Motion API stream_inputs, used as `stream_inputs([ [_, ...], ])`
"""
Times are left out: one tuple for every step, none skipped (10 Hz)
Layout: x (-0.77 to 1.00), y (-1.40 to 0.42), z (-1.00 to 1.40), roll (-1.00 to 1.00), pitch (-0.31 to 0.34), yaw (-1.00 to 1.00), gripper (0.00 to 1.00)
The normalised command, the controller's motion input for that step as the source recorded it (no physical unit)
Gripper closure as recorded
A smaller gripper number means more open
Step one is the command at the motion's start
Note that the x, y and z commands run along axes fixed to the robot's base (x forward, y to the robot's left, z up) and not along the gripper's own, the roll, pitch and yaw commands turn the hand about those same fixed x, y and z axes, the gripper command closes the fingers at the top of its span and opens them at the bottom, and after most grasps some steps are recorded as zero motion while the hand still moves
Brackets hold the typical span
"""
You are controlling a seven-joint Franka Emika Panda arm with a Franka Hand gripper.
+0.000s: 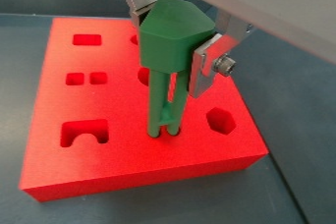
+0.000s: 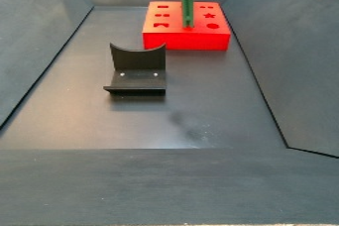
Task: Pick up the 3 prong object. Move up. Place the 3 prong object on the fixture. Regrasp the 3 prong object. Move to above the board. Insert the 3 prong object.
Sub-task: Insert the 3 prong object.
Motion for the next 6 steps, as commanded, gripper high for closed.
stream_inputs([
  [-0.23, 0.0, -0.47, -0.02, -0.394, -0.09, 1.0],
  [0.0, 0.0, -0.56, 0.0, -0.181, -0.07, 1.0],
  [0.0, 0.0, -0.64, 0.04, -0.06, -0.01, 1.0],
  [0.01, 0.04, -0.37, 0.0, 0.0, -0.02, 1.0],
  [0.0, 0.0, 0.0, 0.01, 0.0, 0.0, 1.0],
  [0.0, 0.0, 0.0, -0.02, 0.0, 0.0, 1.0],
])
